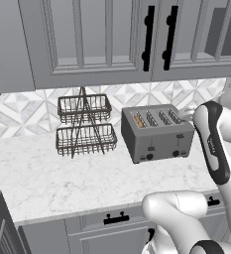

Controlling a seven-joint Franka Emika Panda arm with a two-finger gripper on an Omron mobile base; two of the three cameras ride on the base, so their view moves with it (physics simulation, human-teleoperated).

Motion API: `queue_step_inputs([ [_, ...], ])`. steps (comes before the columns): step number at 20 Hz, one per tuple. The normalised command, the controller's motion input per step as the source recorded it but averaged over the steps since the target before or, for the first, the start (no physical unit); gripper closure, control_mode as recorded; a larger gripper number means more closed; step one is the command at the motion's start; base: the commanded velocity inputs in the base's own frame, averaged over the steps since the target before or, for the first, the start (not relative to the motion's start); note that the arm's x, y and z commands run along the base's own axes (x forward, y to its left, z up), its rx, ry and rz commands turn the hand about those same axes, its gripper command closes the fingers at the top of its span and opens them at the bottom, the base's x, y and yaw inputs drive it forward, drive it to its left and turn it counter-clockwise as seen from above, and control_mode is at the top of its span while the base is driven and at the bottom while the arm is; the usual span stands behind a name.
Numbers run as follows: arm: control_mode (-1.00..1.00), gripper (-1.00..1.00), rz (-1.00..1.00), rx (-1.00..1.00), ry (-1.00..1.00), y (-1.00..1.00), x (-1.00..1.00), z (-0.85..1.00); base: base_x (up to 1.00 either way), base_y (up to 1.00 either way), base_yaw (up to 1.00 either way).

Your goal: Start the toaster. Once the lever pops up, take the bread to the plate on the dining counter.

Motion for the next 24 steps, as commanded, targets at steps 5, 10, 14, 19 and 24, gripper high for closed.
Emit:
queue_step_inputs([
  [5,-1.0,-1.0,0.0,0.0,0.0,0.0,0.0,0.0,0.0,0.0,0.0],
  [10,-1.0,-1.0,0.0,0.0,0.0,0.0,0.0,0.0,0.0,0.0,0.0],
  [14,-1.0,-1.0,0.0,0.0,0.0,0.0,0.0,0.0,0.0,0.0,0.0],
  [19,-1.0,-1.0,0.0,0.0,0.0,0.0,0.0,0.0,0.0,0.0,0.0],
  [24,-1.0,-1.0,0.0,0.0,0.0,0.0,0.0,0.0,0.0,0.0,0.0],
])
